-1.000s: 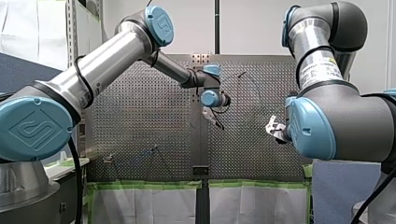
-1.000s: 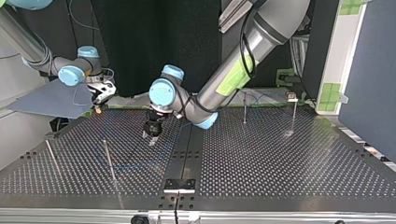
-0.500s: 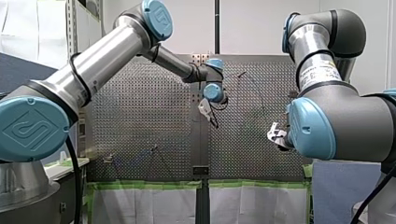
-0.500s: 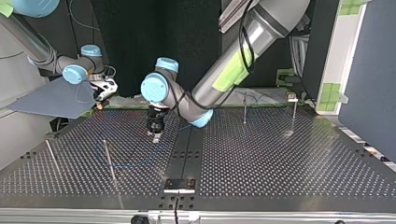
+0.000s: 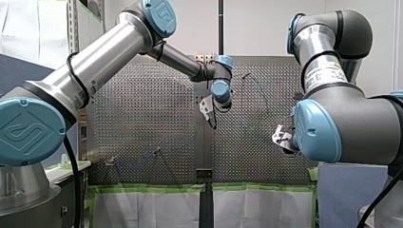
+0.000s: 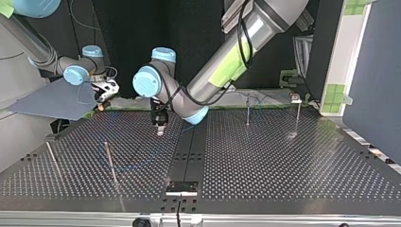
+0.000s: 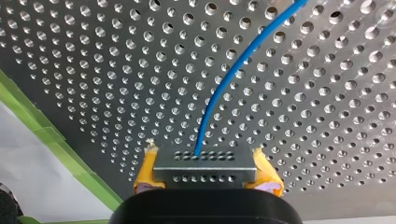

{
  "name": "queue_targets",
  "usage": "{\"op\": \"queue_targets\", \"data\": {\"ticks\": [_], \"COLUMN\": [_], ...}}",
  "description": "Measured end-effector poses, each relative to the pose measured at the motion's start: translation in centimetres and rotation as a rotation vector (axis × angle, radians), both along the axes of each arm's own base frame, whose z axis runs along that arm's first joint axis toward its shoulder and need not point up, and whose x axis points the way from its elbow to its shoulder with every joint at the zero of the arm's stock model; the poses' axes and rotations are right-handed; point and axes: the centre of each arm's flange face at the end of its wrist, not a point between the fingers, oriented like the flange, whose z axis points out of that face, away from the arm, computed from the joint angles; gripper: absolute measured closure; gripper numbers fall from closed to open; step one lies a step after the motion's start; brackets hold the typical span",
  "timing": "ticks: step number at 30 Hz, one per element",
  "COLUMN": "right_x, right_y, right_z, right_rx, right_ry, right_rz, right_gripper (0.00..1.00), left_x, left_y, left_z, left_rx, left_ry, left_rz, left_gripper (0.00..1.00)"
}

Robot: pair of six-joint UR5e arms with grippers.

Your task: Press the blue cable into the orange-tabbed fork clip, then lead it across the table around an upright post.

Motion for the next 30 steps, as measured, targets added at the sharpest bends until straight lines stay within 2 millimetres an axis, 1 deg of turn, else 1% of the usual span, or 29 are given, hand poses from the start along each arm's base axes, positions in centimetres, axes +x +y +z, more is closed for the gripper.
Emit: {"op": "queue_targets", "data": {"ticks": [3,6,16,21,23,26,30], "right_x": [0.0,0.0,0.2,0.2,0.2,0.1,-0.1], "right_y": [0.0,0.0,0.1,0.1,0.1,0.2,0.5], "right_z": [-0.1,-0.1,-0.4,-0.5,-0.9,-2.1,-4.4], "right_rx": [-0.002,-0.004,-0.002,-0.003,-0.004,0.002,0.026], "right_ry": [0.001,0.002,0.011,0.014,0.017,0.022,0.027], "right_rz": [0.000,-0.001,-0.014,-0.017,-0.021,-0.024,-0.027], "right_gripper": [1.00,1.00,1.00,1.00,1.00,1.00,1.00], "left_x": [0.3,0.8,2.9,4.2,4.7,5.3,6.0], "left_y": [0.6,1.0,0.9,1.5,1.8,2.1,2.6], "left_z": [0.0,0.1,0.8,1.3,1.4,1.6,1.8], "left_rx": [0.031,0.019,-0.129,-0.175,-0.190,-0.205,-0.212], "left_ry": [-0.001,-0.017,-0.078,-0.116,-0.133,-0.151,-0.161], "left_rz": [0.031,0.066,0.038,0.050,0.062,0.073,0.080], "left_gripper": [0.03,0.03,0.03,0.03,0.03,0.03,0.03]}}
